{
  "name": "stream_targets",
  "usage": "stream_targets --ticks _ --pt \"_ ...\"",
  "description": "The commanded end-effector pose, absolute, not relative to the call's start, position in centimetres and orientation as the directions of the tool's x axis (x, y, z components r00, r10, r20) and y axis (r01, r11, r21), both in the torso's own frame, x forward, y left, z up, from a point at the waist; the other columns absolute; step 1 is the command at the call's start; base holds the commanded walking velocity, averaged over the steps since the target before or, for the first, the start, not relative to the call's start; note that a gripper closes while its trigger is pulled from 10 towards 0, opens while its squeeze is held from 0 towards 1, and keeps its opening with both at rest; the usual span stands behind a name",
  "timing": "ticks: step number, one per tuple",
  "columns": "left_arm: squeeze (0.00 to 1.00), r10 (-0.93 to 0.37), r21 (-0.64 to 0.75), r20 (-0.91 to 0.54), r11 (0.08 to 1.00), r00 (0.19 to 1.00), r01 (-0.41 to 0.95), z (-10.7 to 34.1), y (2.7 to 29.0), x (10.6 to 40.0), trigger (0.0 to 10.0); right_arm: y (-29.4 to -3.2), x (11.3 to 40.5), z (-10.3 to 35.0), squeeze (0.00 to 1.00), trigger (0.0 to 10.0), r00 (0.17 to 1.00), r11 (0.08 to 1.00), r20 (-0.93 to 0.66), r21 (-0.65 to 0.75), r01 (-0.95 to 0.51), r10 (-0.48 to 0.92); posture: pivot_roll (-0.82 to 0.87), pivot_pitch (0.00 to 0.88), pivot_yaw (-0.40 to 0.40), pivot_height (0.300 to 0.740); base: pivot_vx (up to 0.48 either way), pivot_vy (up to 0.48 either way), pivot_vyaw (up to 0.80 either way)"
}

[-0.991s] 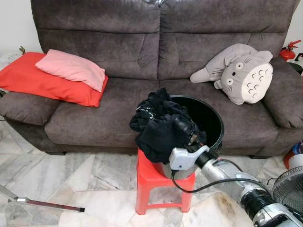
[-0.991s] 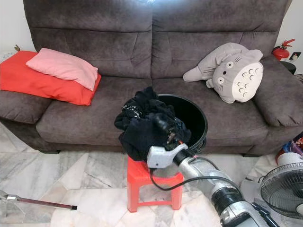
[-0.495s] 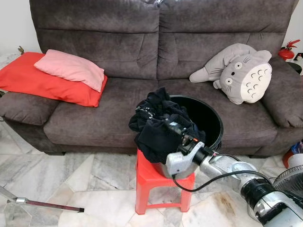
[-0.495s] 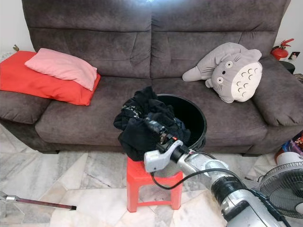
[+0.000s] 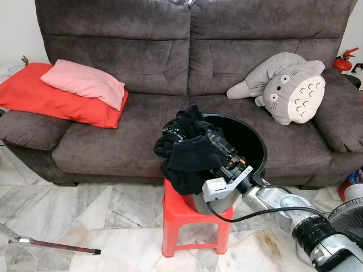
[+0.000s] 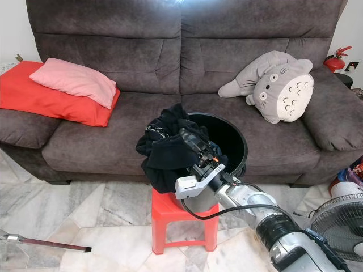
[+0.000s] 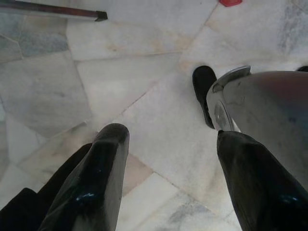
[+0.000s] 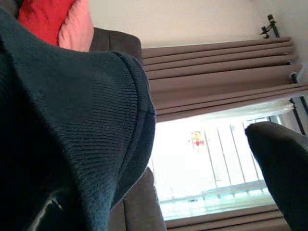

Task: Hang hanger

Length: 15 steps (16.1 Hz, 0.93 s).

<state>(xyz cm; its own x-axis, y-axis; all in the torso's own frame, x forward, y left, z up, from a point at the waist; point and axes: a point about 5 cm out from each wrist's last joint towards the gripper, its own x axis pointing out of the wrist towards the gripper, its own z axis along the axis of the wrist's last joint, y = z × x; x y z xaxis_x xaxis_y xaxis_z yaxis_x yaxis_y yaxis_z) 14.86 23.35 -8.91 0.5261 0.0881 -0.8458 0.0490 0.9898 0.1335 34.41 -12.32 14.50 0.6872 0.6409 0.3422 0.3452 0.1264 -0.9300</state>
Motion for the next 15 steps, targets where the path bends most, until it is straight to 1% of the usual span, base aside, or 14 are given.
stream_targets --ticks 1,2,3,5,6,7,8,9,12,13,14,15 --pt "0.0 0.089 0.141 -0.857 0.988 0.507 0.065 -9.2 23.2 14.3 10.0 -12.7 34.6 16.2 0.0 10.0 0.668 0.2 0.455 -0.883 0.425 0.589 -0.05 0.117 0.039 0.74 0.0 0.0 0.0" --pt "0.0 0.086 0.139 -0.859 0.988 0.505 0.067 -9.2 23.2 14.3 10.0 -12.9 34.8 16.6 0.0 10.0 0.676 0.2 0.479 -0.87 0.451 0.56 -0.05 0.117 0.04 0.74 0.0 0.0 0.0" --pt "0.0 0.083 0.137 -0.861 0.988 0.502 0.072 -9.2 23.1 14.2 10.0 -12.9 35.0 16.3 0.0 10.0 0.712 0.207 0.459 -0.886 0.416 0.532 -0.06 0.117 0.041 0.74 0.0 0.0 0.0" --pt "0.0 0.081 0.135 -0.861 0.988 0.503 0.072 -9.2 23.1 14.2 10.0 -13.0 35.3 15.6 0.0 10.0 0.761 0.255 0.427 -0.904 0.344 0.487 -0.05 0.114 0.039 0.74 0.0 0.0 0.0" --pt "0.0 0.08 0.134 -0.86 0.988 0.504 0.071 -9.2 23.1 14.2 10.0 -13.3 35.5 15.3 0.0 10.0 0.827 0.445 0.429 -0.86 0.25 0.364 -0.05 0.113 0.038 0.74 0.0 0.0 0.0" --pt "0.0 0.082 0.135 -0.859 0.988 0.505 0.07 -9.2 23.3 14.2 10.0 -13.1 35.6 15.4 0.0 10.0 0.835 0.491 0.427 -0.841 0.226 0.347 -0.05 0.113 0.038 0.74 0.0 0.0 0.0" --pt "0.0 0.083 0.136 -0.859 0.988 0.506 0.07 -9.2 23.4 14.2 10.0 -12.7 35.4 15.4 0.0 4.3 0.823 0.485 0.428 -0.847 0.22 0.375 -0.05 0.111 0.039 0.74 0.0 0.0 0.0" --pt "0.0 0.083 0.137 -0.859 0.988 0.506 0.071 -9.2 23.4 14.2 10.0 -12.1 35.3 15.3 0.0 0.0 0.809 0.465 0.416 -0.861 0.204 0.416 -0.05 0.111 0.038 0.74 0.0 0.0 0.0" --pt "0.0 0.08 0.135 -0.858 0.988 0.508 0.072 -9.2 23.2 14.2 10.0 -11.9 35.2 15.2 0.0 0.0 0.803 0.454 0.394 -0.873 0.177 0.446 -0.06 0.11 0.037 0.74 0.0 0.0 0.0" --pt "0.0 0.077 0.133 -0.857 0.988 0.509 0.073 -9.2 23.0 14.3 10.0 -11.7 35.1 15.0 0.0 0.0 0.804 0.434 0.364 -0.889 0.149 0.47 -0.06 0.11 0.037 0.74 0.0 0.0 0.0" --pt "0.0 0.075 0.131 -0.858 0.988 0.509 0.076 -9.3 22.7 14.3 10.0 -11.8 35.2 14.5 0.0 0.0 0.825 0.447 0.316 -0.89 0.087 0.469 -0.06 0.111 0.036 0.74 0.0 0.0 0.0" --pt "0.0 0.074 0.131 -0.858 0.988 0.509 0.077 -9.3 22.7 14.3 10.0 -11.9 35.2 14.5 0.0 0.0 0.828 0.454 0.314 -0.887 0.081 0.466 -0.06 0.112 0.035 0.74 0.0 0.0 0.0"
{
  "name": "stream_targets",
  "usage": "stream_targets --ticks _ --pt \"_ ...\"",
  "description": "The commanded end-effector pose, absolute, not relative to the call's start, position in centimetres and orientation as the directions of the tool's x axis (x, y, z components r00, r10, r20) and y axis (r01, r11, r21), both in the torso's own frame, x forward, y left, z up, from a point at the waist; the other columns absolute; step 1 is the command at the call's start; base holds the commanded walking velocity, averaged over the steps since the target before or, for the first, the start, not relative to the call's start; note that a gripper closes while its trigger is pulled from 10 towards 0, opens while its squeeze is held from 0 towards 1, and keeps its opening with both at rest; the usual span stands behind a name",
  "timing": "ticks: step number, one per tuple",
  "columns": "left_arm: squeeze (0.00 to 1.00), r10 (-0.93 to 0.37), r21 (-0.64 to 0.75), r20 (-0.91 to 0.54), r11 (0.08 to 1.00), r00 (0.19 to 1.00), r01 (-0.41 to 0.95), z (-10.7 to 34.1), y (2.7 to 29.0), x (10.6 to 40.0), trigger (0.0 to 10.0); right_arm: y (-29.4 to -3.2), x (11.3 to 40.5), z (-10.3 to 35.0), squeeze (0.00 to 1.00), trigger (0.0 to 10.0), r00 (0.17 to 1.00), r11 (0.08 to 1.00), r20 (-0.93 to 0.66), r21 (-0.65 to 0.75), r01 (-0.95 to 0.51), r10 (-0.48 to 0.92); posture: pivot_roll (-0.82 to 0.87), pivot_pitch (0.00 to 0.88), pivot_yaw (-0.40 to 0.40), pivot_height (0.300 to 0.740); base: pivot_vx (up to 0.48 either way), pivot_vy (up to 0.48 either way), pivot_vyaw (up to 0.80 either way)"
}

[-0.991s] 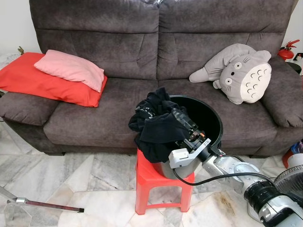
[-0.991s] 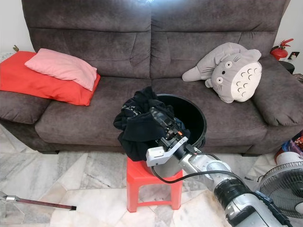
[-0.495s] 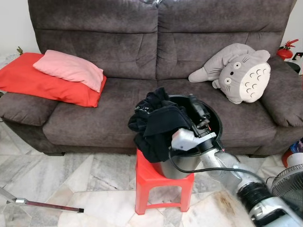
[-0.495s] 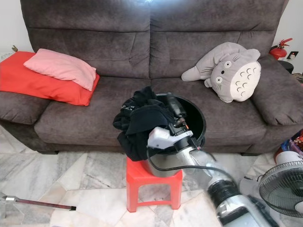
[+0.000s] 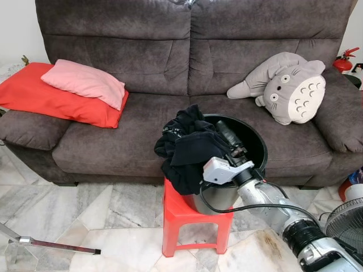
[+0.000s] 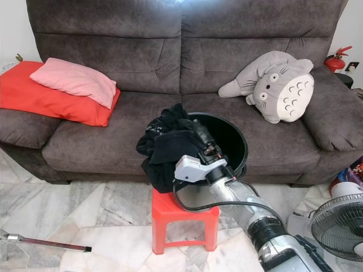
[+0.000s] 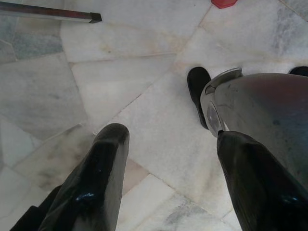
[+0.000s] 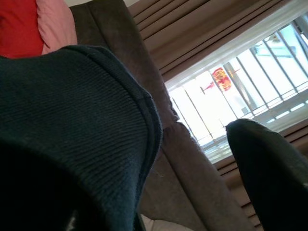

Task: Hang hanger

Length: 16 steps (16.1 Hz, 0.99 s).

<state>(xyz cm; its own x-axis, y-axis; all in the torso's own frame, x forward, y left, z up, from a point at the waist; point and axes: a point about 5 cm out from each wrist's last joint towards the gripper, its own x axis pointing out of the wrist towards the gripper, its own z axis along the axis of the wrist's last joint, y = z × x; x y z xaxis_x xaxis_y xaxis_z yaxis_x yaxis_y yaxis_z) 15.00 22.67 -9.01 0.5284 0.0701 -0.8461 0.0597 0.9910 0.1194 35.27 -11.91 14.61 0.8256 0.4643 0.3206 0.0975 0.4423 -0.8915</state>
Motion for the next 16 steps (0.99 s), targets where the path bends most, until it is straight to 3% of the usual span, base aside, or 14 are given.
stream_targets --ticks 1,4,7,10,16 --pt "0.0 0.073 0.13 -0.858 0.988 0.508 0.078 -9.3 22.7 14.3 10.0 -11.9 35.2 14.5 0.0 0.0 0.826 0.453 0.31 -0.888 0.076 0.47 -0.06 0.112 0.035 0.74 0.0 0.0 0.0" --pt "0.0 0.078 0.132 -0.861 0.989 0.503 0.072 -9.3 23.0 14.1 10.0 -11.8 35.0 14.2 0.0 0.0 0.827 0.445 0.291 -0.894 0.056 0.481 -0.06 0.114 0.036 0.74 0.0 0.0 0.0" --pt "0.0 0.087 0.137 -0.862 0.989 0.5 0.064 -9.2 23.4 14.0 10.0 -12.1 35.0 12.5 0.0 0.0 0.845 0.323 0.145 -0.946 -0.035 0.515 -0.07 0.114 0.037 0.74 0.0 0.0 0.0" --pt "0.0 0.085 0.136 -0.862 0.988 0.499 0.067 -9.2 23.5 13.9 10.0 -12.0 34.7 12.0 0.0 0.0 0.807 0.201 0.082 -0.978 -0.046 0.584 -0.07 0.115 0.039 0.74 0.0 0.0 0.0" --pt "0.0 0.078 0.127 -0.868 0.99 0.491 0.067 -9.5 23.1 13.5 10.0 -13.1 34.9 12.9 0.0 0.0 0.81 0.197 0.124 -0.98 0.01 0.573 -0.08 0.116 0.036 0.74 0.0 0.0 0.0"
